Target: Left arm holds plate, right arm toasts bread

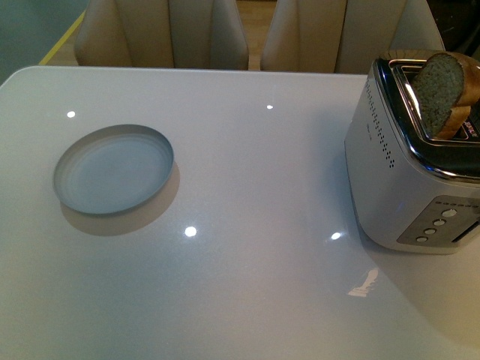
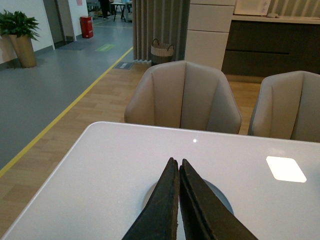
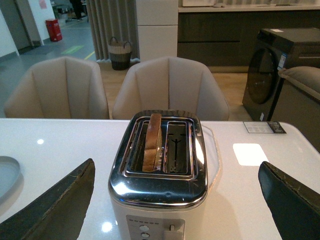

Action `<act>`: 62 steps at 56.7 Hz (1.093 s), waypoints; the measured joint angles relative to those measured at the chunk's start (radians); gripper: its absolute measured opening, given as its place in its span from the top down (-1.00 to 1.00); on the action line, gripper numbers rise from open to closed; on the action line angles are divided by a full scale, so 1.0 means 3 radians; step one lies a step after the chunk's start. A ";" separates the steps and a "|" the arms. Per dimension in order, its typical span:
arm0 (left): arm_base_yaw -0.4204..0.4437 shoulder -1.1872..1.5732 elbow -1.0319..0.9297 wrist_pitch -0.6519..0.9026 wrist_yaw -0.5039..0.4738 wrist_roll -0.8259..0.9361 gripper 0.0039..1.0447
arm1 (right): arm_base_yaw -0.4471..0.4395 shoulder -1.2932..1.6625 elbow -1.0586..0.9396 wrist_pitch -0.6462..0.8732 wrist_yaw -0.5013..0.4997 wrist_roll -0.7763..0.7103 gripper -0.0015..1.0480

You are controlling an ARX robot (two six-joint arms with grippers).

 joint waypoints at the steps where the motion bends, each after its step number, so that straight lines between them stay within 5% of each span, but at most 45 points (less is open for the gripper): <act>1: 0.0000 -0.0053 -0.0011 -0.0045 0.0000 0.0001 0.95 | 0.0000 0.0000 0.0000 0.0000 0.0000 0.0001 -0.83; 62: 0.0000 -0.2247 -0.0122 -0.2038 0.0000 0.0006 0.95 | 0.0000 0.0000 0.0000 0.0000 0.0000 0.0000 -0.83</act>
